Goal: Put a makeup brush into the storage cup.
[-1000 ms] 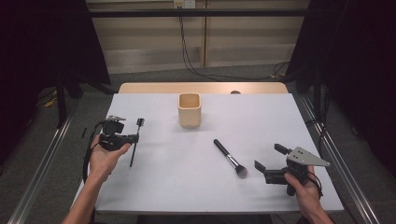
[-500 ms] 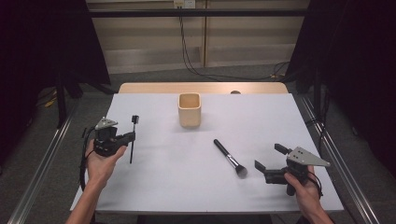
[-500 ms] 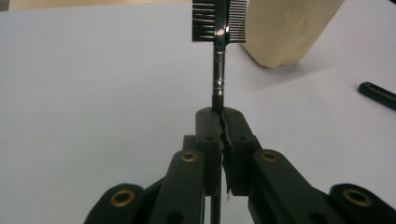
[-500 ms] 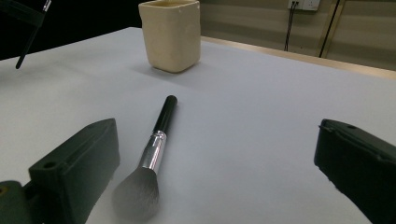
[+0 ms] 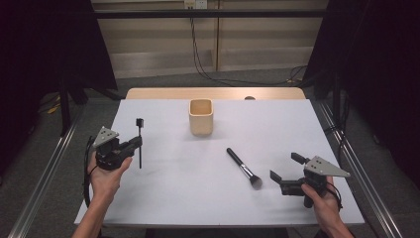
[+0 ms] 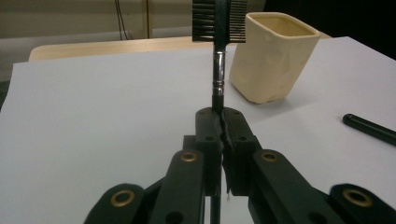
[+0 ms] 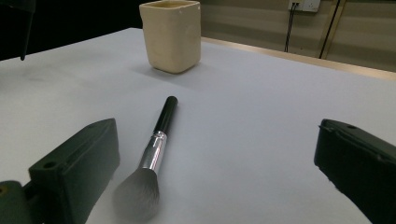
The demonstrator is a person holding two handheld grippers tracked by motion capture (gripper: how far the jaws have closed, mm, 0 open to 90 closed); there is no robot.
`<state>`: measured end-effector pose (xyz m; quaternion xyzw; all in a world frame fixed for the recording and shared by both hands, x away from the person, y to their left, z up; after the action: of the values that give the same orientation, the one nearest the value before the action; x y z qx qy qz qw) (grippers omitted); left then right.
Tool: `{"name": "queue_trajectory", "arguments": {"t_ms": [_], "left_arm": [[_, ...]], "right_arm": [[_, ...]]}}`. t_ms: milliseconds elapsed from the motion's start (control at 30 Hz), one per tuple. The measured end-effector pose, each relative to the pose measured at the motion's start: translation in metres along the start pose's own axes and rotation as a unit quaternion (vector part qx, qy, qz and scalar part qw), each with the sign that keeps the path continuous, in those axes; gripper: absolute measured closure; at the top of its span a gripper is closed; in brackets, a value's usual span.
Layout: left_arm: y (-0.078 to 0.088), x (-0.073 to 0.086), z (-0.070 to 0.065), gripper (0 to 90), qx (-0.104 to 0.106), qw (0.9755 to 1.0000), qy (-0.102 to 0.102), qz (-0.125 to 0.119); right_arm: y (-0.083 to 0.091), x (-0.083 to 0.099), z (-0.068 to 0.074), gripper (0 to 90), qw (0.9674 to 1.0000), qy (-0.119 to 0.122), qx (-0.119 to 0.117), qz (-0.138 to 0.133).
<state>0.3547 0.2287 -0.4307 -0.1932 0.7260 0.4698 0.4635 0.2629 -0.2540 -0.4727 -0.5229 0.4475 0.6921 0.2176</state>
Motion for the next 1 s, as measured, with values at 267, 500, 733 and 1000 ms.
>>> {"name": "queue_trajectory", "arguments": {"t_ms": [267, 500, 733, 1000], "left_arm": [[0.004, -0.001, -0.006, 86.3, 0.015, 0.9995, 0.000, -0.027], [0.007, -0.004, -0.014, 86.3, 0.027, 0.9987, -0.005, -0.043], [0.007, -0.012, -0.024, 86.3, 0.042, 0.9976, -0.007, -0.055], [0.001, -0.021, -0.031, 86.2, 0.052, 0.9973, -0.005, -0.052]], "right_arm": [[0.000, 0.000, 0.000, 0.0, 1.0000, -0.002, 0.000, -0.002], [0.000, 0.000, 0.000, 0.0, 1.0000, -0.003, 0.000, -0.004], [0.000, -0.001, 0.000, 0.0, 1.0000, -0.006, 0.000, -0.007], [0.001, -0.001, 0.000, 0.0, 0.9999, -0.007, 0.000, -0.008]]}}
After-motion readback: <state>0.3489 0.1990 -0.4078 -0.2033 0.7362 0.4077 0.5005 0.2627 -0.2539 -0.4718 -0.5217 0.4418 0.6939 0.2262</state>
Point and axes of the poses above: each handheld gripper's, and its own axes: y roughly backward along the jaws, x roughly out of its underside, z roughly to its left, the point moved 5 cm from there along -y, roughly forward along the jaws, and after that the axes turned 5 degrees about z, right-handed, at the moved point
